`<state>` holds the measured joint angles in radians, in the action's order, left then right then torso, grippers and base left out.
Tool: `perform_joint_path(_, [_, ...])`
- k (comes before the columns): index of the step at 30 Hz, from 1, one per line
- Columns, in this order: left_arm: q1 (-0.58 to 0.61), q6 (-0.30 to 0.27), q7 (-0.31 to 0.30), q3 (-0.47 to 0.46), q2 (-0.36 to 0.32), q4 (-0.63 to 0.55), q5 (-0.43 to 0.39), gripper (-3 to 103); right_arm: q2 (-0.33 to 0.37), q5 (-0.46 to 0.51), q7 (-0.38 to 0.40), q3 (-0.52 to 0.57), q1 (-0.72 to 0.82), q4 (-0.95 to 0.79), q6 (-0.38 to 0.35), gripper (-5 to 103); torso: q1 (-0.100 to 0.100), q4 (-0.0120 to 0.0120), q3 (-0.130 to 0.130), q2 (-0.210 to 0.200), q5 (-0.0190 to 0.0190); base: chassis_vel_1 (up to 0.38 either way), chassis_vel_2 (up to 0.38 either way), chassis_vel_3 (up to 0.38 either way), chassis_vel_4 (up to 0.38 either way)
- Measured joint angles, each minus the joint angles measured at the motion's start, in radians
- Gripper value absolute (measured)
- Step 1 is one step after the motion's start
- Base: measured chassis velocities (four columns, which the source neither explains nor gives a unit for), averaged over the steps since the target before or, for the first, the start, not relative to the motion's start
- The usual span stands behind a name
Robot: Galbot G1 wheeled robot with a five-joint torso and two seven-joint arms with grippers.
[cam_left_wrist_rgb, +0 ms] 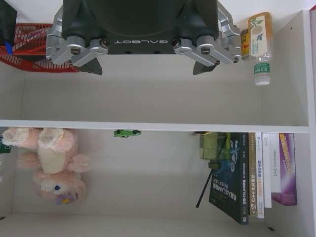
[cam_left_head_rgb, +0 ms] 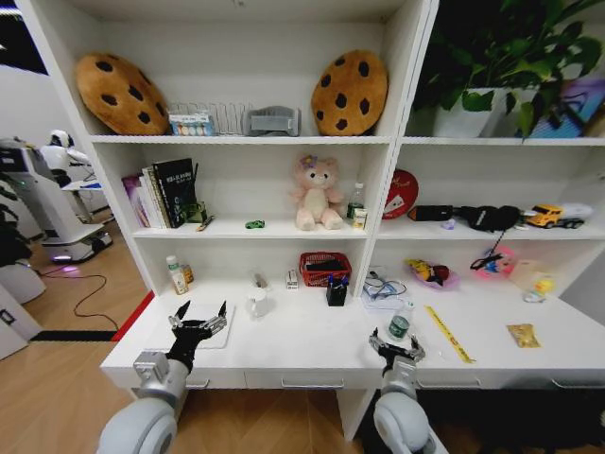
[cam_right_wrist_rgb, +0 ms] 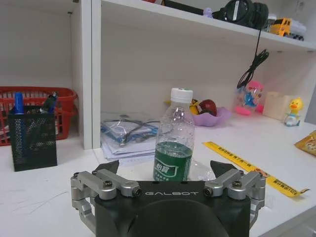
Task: Organize the objects on the table.
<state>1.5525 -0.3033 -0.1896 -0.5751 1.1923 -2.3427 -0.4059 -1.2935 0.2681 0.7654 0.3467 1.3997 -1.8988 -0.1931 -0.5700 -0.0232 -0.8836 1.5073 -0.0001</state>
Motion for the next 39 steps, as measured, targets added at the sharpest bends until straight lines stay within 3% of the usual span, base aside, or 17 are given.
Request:
perform_joint_path(5, [0.0, 0.0, 0.0, 0.0, 0.0, 0.0, 0.0, 100, -0.012, -0.058, -0.027, 0.02, -0.053, 0.09, 0.062, 100, 0.0, 0.0, 0.0, 0.0, 0.0, 0.0, 0.0, 0.0, 0.0])
perform_joint_path(14, [0.0, 0.0, 0.0, 0.0, 0.0, 0.0, 0.0, 100, -0.002, -0.051, -0.033, 0.044, -0.113, 0.162, 0.098, 100, 0.0, -0.0001, 0.0, 0.0, 0.0001, 0.0, 0.0, 0.0, 0.0])
perform_joint_path(39, [0.0, 0.0, 0.0, 0.0, 0.0, 0.0, 0.0, 100, 0.031, 0.032, -0.015, 0.069, -0.238, 0.293, 0.117, 100, 0.0, 0.0, 0.0, 0.0, 0.0001, 0.0, 0.0, 0.0, 0.0])
